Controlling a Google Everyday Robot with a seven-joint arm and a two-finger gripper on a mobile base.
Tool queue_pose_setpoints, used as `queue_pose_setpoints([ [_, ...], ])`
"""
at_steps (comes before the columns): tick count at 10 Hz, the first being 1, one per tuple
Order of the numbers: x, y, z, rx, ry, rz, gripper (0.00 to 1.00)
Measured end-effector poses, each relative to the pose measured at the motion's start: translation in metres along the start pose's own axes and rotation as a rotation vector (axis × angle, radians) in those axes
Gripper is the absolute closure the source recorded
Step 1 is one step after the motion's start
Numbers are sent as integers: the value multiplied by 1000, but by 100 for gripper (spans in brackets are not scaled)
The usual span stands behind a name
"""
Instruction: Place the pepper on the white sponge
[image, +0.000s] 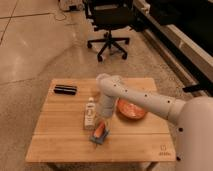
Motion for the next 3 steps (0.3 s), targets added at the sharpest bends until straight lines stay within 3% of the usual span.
queue_pose_setpoints([
  [3, 4, 10, -26, 14, 19, 0, 32],
])
